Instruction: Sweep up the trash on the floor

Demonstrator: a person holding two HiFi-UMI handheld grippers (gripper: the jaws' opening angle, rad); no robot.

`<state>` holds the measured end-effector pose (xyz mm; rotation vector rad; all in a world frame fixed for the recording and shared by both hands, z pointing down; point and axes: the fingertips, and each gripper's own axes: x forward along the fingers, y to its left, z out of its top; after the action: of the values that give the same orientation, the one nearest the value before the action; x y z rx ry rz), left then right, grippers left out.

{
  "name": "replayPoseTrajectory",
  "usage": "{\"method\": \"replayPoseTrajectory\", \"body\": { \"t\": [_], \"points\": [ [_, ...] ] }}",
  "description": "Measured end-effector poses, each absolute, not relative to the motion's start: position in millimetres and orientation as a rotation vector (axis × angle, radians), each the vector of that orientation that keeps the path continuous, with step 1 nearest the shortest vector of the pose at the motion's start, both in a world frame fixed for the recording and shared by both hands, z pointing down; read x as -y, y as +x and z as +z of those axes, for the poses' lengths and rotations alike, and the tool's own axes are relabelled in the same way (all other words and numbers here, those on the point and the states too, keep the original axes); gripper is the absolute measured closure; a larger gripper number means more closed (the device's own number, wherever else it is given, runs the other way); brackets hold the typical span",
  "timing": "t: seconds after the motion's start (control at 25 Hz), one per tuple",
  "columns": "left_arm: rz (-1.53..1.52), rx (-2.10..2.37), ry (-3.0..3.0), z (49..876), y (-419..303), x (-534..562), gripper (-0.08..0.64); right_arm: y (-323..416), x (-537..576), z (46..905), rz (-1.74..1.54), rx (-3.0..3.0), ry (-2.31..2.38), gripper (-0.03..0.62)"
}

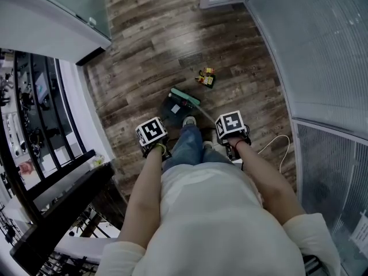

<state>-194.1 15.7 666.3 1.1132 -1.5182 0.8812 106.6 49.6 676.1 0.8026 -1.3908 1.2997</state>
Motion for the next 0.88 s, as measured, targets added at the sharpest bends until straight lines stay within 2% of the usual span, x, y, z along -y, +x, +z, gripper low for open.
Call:
{"method": "replayPoseTrajectory", "body": {
  "t": [0.32,0.88],
  "points": [
    [0.897,1.497,1.113,668.6,-185.1,-10.2,0.466,87.3,-62.9,665.5,1.256,1.450,0.688,0.497],
    [0.922,1.471,1.141,670.6,-187.7,-11.8,0.466,92.6,-57.5,664.7,1.361,1.417,0.848,0.497]
  ]
}}
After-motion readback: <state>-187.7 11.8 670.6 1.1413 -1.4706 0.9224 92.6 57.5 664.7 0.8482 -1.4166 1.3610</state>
